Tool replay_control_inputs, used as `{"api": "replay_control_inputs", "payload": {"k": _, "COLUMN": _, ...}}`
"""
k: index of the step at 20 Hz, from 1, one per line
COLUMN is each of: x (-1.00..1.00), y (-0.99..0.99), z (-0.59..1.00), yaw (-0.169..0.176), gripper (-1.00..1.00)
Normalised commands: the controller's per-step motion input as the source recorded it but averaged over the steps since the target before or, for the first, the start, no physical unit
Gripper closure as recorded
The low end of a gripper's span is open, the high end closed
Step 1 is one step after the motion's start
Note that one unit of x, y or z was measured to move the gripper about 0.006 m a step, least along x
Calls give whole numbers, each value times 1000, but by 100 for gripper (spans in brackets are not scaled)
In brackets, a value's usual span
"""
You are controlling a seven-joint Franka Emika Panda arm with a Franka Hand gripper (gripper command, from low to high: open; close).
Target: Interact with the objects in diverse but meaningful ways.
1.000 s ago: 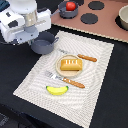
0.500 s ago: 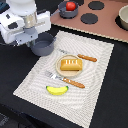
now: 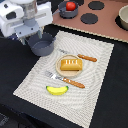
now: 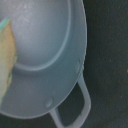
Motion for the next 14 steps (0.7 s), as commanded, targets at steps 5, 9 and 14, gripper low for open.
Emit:
{"api": "replay_control_inputs", "payload": {"k": 5, "x": 983, "y": -10, "z": 757, "yaw": -4, "gripper": -100}}
{"api": "replay_control_inputs", "payload": {"k": 9, "x": 989, "y": 66, "z": 459, "yaw": 0, "gripper": -100}}
{"api": "replay_control_inputs", "payload": {"k": 14, "x": 969, "y": 123, "z": 386, "yaw": 0, "gripper": -100}}
